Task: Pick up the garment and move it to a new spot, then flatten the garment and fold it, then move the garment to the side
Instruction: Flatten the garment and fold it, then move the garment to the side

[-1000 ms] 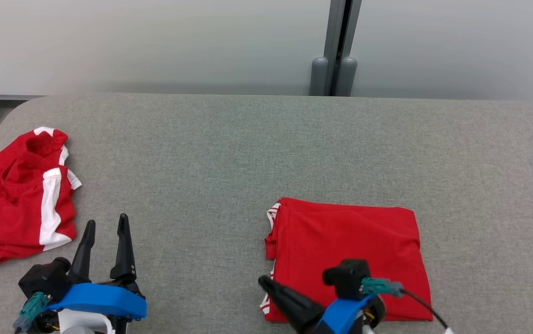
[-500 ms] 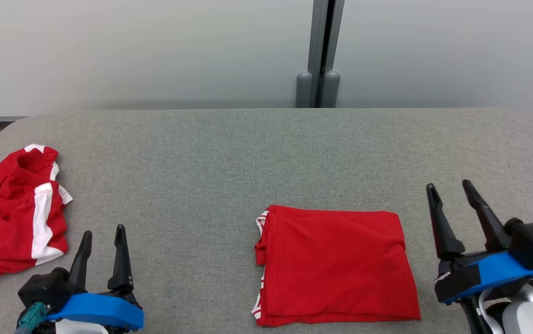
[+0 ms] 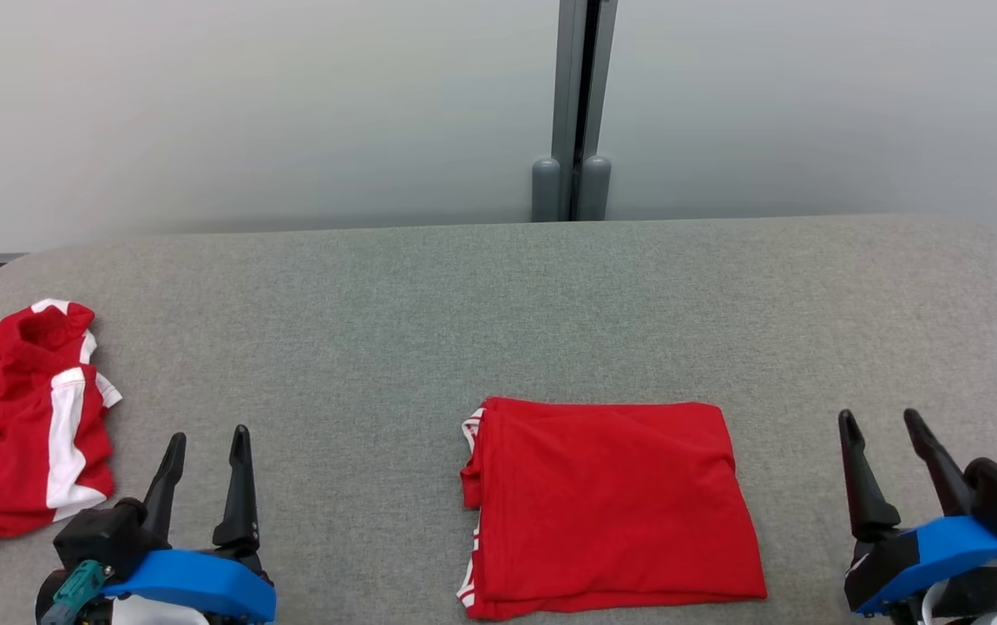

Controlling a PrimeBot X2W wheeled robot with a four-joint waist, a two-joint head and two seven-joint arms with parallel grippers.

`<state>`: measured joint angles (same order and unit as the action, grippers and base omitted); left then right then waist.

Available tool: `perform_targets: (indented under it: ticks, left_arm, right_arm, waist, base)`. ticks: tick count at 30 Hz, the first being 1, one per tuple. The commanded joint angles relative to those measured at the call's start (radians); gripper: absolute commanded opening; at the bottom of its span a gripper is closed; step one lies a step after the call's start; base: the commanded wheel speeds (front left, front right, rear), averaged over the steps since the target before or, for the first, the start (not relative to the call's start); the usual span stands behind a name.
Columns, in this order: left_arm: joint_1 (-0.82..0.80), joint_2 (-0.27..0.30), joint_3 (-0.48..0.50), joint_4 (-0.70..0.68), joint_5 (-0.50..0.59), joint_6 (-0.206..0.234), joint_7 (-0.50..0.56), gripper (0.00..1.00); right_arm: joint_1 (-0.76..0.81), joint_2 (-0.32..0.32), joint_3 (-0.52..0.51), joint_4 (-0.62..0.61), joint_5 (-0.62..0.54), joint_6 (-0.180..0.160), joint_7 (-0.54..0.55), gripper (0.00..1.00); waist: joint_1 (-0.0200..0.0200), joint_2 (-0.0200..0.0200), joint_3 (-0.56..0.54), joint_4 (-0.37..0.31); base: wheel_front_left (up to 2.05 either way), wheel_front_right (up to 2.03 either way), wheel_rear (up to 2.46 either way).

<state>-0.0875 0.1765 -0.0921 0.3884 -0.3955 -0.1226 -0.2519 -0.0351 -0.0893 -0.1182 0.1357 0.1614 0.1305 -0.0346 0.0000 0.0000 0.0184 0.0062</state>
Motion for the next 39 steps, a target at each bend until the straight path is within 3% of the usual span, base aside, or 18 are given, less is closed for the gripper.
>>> perform_targets:
  ticks: [1, 12, 31, 39]
  left_arm:
    - [-0.002, 0.005, -0.004, -0.004, 0.004, 0.006, 0.005, 1.0]
    - [0.017, 0.016, -0.018, -0.024, 0.009, 0.033, 0.043, 1.0]
    - [0.033, 0.027, -0.034, -0.032, -0.009, 0.039, 0.062, 1.0]
    - [-0.001, 0.038, -0.029, -0.055, -0.017, 0.044, 0.061, 1.0]
  right_arm:
    - [0.015, 0.001, 0.005, 0.007, 0.004, 0.001, 0.006, 1.0]
    - [-0.008, -0.011, 0.036, 0.055, 0.031, 0.001, 0.009, 1.0]
    - [-0.031, -0.019, 0.08, 0.09, 0.028, 0.001, 0.02, 1.0]
    - [-0.128, 0.0, 0.151, 0.134, 0.045, 0.0, 0.13, 1.0]
  waist:
    - [0.0, 0.0, -0.006, -0.006]
    - [0.0, 0.0, -0.03, -0.022]
    - [0.0, 0.0, -0.032, -0.007]
    - [0.0, 0.0, 0.009, -0.016]
  base:
    - [0.0, 0.0, 0.0]
    - [0.0, 0.0, 0.0]
    - [0.0, 0.0, 0.0]
    - [0.0, 0.0, 0.0]
